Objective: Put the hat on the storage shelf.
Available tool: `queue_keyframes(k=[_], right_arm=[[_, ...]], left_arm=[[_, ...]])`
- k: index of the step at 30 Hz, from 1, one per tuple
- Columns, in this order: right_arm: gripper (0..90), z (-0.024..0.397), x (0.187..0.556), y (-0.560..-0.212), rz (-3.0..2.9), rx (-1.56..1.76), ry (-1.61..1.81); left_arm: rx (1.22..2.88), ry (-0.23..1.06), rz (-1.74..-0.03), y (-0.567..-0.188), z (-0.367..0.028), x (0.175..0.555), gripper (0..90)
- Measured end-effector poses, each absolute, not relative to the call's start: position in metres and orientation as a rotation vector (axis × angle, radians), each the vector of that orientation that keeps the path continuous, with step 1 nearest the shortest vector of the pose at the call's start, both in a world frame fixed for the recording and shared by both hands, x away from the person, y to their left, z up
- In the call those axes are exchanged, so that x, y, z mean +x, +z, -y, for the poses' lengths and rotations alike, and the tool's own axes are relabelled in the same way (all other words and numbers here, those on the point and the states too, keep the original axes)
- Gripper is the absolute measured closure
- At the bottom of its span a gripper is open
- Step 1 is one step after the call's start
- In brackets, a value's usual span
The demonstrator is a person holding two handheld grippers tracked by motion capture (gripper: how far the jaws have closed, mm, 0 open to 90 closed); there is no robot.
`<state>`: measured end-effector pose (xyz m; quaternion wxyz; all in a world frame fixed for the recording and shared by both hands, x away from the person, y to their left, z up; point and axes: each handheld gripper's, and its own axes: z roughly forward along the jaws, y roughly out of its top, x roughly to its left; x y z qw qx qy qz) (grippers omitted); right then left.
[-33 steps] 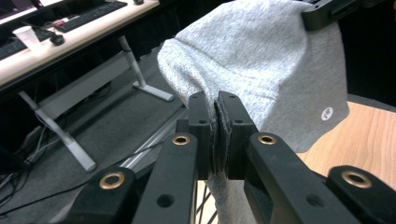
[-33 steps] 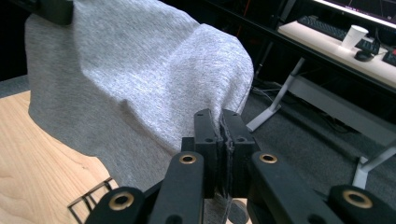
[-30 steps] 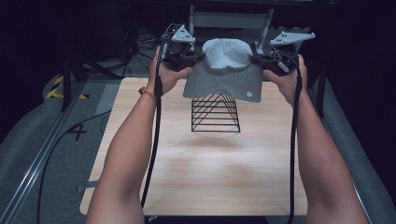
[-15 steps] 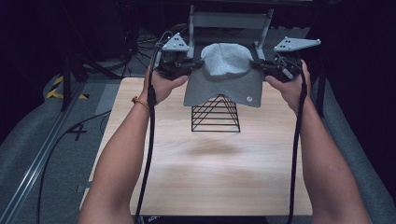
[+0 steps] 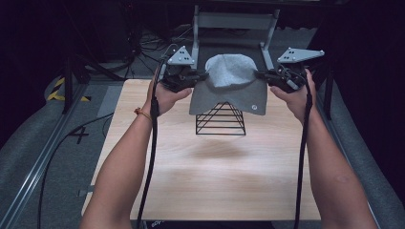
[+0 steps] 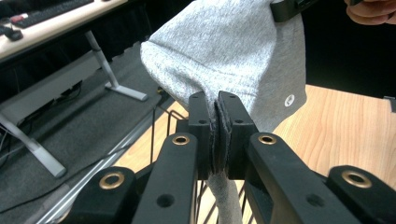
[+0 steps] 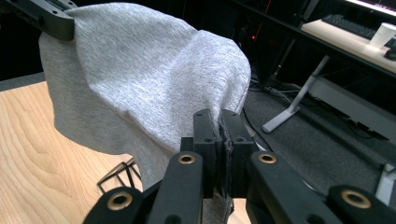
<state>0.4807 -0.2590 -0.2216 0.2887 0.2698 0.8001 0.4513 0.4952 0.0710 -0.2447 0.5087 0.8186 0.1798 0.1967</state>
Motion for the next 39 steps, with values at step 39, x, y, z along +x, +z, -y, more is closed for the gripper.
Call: queue_keyframes(k=[39], right_arm=[[86.4,0.26,0.486,-0.363,-2.329,0.836,1.144]], left_arm=[[2.074,0.384,-0.558,-0.375,-0.065,0.499,84.7]])
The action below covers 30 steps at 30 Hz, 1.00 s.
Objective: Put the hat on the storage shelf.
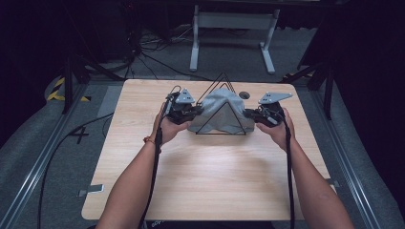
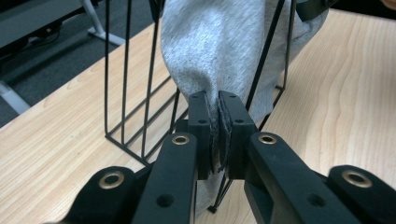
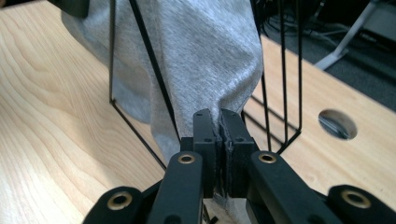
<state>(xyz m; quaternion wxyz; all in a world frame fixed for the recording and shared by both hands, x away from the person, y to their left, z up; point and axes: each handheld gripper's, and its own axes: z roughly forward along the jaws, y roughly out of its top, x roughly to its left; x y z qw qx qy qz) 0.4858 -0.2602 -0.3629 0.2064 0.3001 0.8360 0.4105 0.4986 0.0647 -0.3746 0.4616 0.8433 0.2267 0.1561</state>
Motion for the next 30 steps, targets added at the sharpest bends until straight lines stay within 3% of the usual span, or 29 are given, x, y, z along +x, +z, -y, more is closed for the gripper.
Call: queue_keyframes(k=[15,30], right_arm=[[86.1,0.258,0.492,-0.387,-2.345,0.893,1.106],[78.2,0.27,0.474,-0.37,-2.282,0.892,1.098]], left_arm=[[2.121,0.377,-0.566,-0.397,-0.056,0.499,84.5],[2.115,0.456,-0.569,-0.382,-0.083,0.472,79.2]])
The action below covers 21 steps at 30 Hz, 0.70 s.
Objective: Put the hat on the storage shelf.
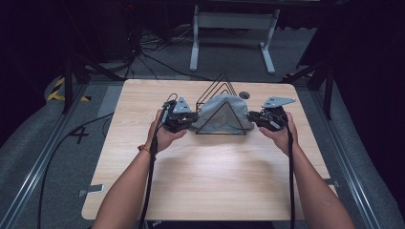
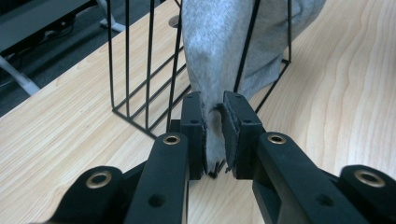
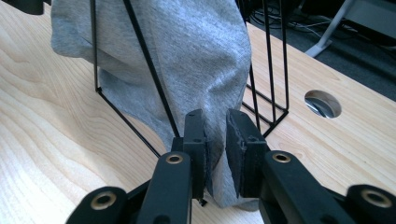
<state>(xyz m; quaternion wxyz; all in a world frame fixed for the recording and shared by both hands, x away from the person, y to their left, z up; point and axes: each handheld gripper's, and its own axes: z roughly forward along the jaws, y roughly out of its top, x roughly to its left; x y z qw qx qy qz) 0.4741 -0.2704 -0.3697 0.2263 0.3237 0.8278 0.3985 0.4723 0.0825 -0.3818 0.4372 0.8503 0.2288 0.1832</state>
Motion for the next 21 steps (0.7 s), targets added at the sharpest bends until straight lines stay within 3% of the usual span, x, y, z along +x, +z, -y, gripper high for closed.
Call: queue_keyframes(k=[21], right_arm=[[72.0,0.292,0.437,-0.367,-2.302,0.861,1.003]], left_arm=[[2.19,0.498,-0.565,-0.381,-0.124,0.434,73.8]])
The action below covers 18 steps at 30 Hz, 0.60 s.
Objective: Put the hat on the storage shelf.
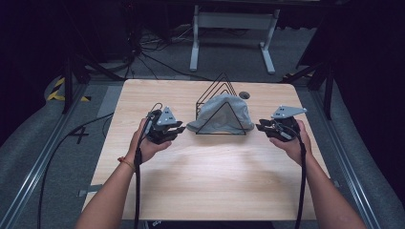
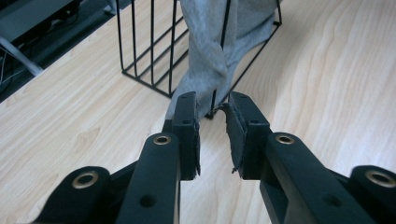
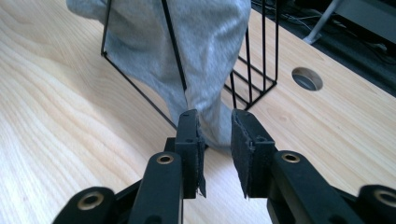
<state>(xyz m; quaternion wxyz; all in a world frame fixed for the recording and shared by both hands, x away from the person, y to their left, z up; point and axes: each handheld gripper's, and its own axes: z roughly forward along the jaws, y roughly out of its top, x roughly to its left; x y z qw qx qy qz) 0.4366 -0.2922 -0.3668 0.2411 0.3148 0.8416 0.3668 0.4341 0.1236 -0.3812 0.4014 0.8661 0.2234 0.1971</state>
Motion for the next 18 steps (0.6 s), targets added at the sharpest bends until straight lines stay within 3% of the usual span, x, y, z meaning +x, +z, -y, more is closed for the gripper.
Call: queue_keyframes(k=[18], right_arm=[[65.6,0.325,0.399,-0.376,-2.316,0.876,0.926]], left_arm=[[2.306,0.497,-0.596,-0.409,-0.17,0.395,67.7]])
